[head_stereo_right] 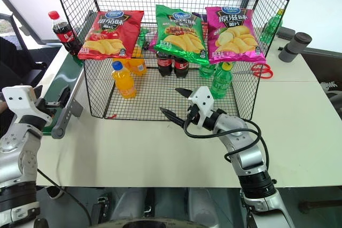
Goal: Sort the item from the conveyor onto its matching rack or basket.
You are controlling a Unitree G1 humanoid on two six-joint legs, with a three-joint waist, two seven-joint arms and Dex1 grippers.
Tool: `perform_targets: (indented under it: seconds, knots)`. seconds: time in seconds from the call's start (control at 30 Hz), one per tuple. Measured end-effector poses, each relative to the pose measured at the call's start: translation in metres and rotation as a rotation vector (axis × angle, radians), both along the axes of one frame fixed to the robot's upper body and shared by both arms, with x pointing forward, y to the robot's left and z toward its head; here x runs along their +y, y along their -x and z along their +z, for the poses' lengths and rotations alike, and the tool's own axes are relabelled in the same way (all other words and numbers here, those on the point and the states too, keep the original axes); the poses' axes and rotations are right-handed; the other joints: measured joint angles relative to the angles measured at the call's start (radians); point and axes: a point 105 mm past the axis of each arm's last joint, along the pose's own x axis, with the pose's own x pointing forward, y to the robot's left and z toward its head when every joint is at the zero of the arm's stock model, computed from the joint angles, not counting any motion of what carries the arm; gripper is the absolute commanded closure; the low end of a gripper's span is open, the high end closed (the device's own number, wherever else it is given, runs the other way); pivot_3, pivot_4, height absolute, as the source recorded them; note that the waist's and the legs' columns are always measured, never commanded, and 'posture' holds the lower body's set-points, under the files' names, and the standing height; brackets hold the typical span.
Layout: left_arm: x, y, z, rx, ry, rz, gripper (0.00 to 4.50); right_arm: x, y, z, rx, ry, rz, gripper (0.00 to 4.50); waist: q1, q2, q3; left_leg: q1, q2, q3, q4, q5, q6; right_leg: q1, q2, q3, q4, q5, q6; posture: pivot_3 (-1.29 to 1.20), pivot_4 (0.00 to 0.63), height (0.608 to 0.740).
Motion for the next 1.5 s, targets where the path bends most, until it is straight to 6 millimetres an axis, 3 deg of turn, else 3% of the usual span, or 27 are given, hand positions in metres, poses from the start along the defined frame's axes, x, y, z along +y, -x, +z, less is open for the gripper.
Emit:
perform_targets:
  seconds: [0.67,0.93,1.1,1.5]
  knots:
    - [0.0,-0.001,-0.011,0.037,0.01,0.017,0.0,-0.002,-0.002,-0.006,0.019,0.026,0.007,0.11,0.0,0.0,0.0,0.0,0.0,0.0,0.0,0.0,0.0,0.0,0.0,0.0,0.0,0.0,0.0,0.0,0.15,0.734]
    - [0.023,0.008,-0.011,-0.001,0.043,0.148,0.0,0.0,-0.003,-0.011,0.032,0.036,0.01,0.11,-0.001,0.0,0.0,0.0,0.0,0.0,0.0,0.0,0.0,0.0,0.0,0.0,0.0,0.0,0.0,0.0,0.15,0.734]
    - [0.036,0.017,-0.022,-0.01,0.111,0.212,0.0,0.004,-0.001,-0.011,0.021,0.035,0.022,0.11,0.0,0.0,0.0,0.0,0.0,0.0,0.0,0.0,0.0,0.0,0.0,0.0,0.0,0.0,0.0,0.0,0.15,0.734]
    - [0.041,0.017,-0.021,-0.043,0.074,0.222,0.0,0.005,-0.003,-0.013,0.019,0.038,0.01,0.11,0.001,0.0,0.0,0.0,0.0,0.0,0.0,0.0,0.0,0.0,-0.001,0.0,0.0,0.0,0.0,0.0,0.15,0.734]
